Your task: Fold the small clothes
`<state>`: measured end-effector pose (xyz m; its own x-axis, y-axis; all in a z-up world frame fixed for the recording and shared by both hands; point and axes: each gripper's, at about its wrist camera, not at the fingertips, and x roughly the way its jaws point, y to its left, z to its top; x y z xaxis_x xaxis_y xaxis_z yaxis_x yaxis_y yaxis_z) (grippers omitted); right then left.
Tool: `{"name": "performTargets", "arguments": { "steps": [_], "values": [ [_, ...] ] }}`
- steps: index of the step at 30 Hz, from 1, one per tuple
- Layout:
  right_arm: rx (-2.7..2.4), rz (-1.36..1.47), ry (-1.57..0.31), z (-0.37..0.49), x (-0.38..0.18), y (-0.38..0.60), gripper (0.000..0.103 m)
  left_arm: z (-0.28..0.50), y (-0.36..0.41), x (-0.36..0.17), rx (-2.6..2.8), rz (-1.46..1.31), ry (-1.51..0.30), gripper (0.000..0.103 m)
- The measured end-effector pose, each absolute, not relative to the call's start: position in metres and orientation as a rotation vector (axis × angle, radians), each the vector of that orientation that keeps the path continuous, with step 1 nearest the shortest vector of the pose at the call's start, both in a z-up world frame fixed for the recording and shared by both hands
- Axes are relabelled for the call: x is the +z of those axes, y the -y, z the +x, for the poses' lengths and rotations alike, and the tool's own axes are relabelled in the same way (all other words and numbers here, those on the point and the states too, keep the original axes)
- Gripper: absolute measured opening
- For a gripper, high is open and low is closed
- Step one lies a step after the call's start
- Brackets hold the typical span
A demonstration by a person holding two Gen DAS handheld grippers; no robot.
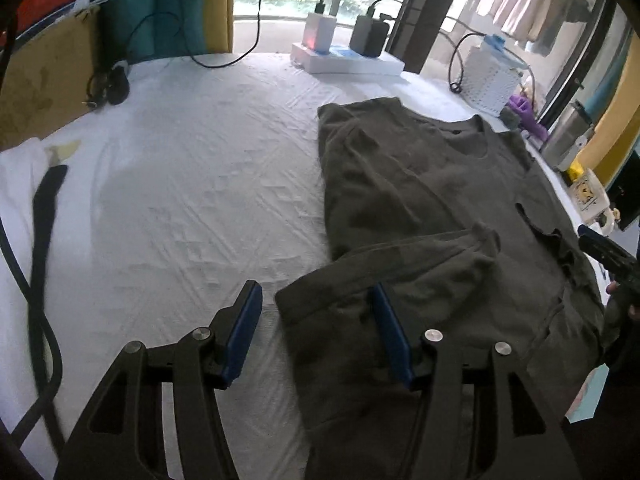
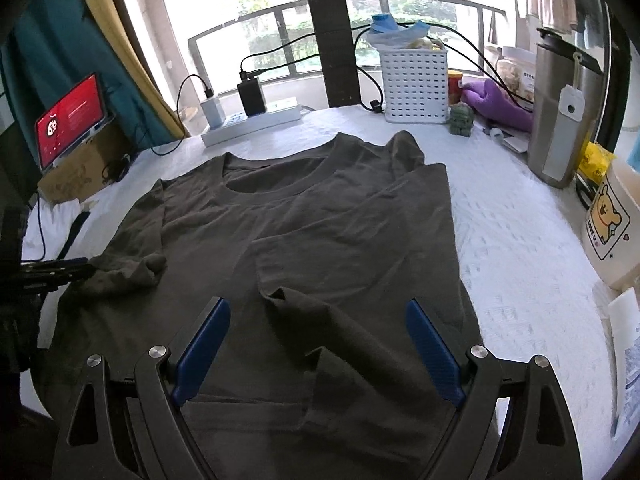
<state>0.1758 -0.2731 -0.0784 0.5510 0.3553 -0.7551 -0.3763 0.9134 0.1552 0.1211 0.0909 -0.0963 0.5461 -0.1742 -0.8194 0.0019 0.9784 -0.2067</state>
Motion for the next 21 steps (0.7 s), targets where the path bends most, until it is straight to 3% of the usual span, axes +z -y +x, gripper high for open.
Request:
{"name": "performTargets", "arguments": {
  "steps": [1,2,5,13,21],
  "values": [
    [0.428,-0.029,-0.888,0.175,-0.078,0.273,0.09,0.12,-0.089,-0.095,-0.115,-0.182,-0.977,0.031],
    [0.426,-0.03,-0.888,0.174,-0.078,0.273,0.09,0.118,-0.085,-0.092,-0.125,-0.172,-0.962,0.017],
    [0.417,-0.033,-0.887,0.17,-0.077,0.272,0.09,0.111,-0.078,-0.081,-0.156,-0.126,-0.919,0.004],
    [0.408,-0.039,-0.892,0.164,-0.079,0.273,0.09,0.089,-0.046,-0.054,-0.261,-0.04,-0.851,0.004],
    [0.394,-0.023,-0.891,0.156,-0.081,0.283,0.09,0.074,-0.008,-0.069,-0.389,0.088,-0.949,0.004]
  ]
}}
